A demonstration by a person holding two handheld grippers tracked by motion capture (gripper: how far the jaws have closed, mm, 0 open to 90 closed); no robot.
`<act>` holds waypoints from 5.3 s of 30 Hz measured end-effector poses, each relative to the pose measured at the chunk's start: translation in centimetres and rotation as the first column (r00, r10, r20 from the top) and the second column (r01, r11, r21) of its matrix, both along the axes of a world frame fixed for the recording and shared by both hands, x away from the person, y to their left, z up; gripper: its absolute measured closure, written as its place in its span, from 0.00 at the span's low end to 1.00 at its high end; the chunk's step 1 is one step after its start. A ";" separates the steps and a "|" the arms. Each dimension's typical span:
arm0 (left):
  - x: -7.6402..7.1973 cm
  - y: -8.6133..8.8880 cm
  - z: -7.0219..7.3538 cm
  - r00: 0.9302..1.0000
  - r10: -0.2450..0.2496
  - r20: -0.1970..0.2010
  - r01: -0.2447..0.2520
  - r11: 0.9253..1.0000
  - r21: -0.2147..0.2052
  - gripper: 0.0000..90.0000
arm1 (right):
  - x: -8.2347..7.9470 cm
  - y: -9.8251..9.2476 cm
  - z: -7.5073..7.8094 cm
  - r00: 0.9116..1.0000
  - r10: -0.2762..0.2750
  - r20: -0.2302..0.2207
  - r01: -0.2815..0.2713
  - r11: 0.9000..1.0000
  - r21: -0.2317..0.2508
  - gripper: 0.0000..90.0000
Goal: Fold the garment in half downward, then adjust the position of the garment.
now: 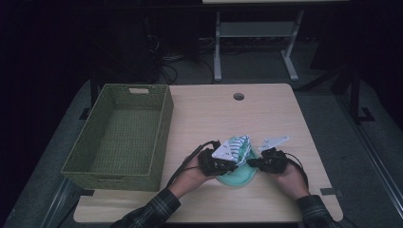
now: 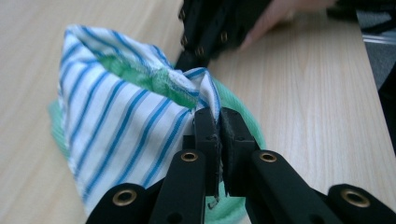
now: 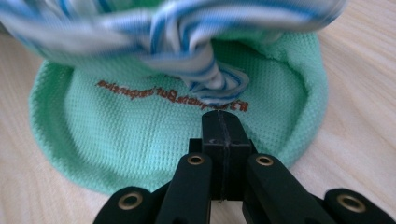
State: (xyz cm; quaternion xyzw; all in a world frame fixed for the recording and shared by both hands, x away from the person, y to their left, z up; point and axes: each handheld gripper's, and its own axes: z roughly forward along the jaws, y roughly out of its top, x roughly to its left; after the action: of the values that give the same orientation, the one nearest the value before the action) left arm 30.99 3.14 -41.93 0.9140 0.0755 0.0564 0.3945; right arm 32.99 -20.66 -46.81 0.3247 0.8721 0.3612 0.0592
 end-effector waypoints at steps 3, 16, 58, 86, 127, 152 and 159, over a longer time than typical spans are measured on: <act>-0.3 -0.2 -0.7 1.000 -0.018 -0.014 0.019 1.000 0.017 0.96 | -0.2 -0.6 0.5 1.000 -0.012 0.012 0.012 1.000 -0.001 1.00; -1.1 -0.6 -2.5 0.991 -0.085 -0.105 0.093 0.993 0.072 0.77 | 0.1 -3.2 2.5 0.994 -0.085 0.067 0.082 0.996 0.038 1.00; 1.9 3.1 -3.0 0.973 0.204 -0.105 -0.173 0.953 0.249 1.00 | 6.3 2.4 -0.1 0.999 -0.027 0.026 0.027 1.000 0.001 1.00; -0.9 -0.3 -0.3 0.981 0.104 -0.164 -0.104 0.995 0.011 1.00 | 6.2 3.5 2.9 0.996 0.041 0.081 -0.047 0.996 0.069 1.00; 1.2 1.3 -2.9 0.977 0.190 -0.095 -0.166 0.962 0.216 1.00 | 6.2 1.4 0.3 1.000 0.022 0.007 -0.022 1.000 0.002 1.00; 3.9 4.1 -1.3 0.950 0.308 -0.055 -0.296 0.941 0.164 0.89 | 1.8 -0.8 1.1 0.998 -0.021 0.055 0.019 0.999 0.039 0.80; 3.8 3.8 -0.3 0.962 0.257 -0.089 -0.241 0.958 0.157 0.64 | 1.2 -3.0 0.4 0.993 -0.096 0.065 0.093 0.995 0.048 0.50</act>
State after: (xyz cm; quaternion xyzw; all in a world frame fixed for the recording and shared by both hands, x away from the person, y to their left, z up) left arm 34.76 6.93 -42.22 0.9251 0.2070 0.0610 0.3123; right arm 34.23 -23.68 -46.41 0.3546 0.8450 0.3879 0.0982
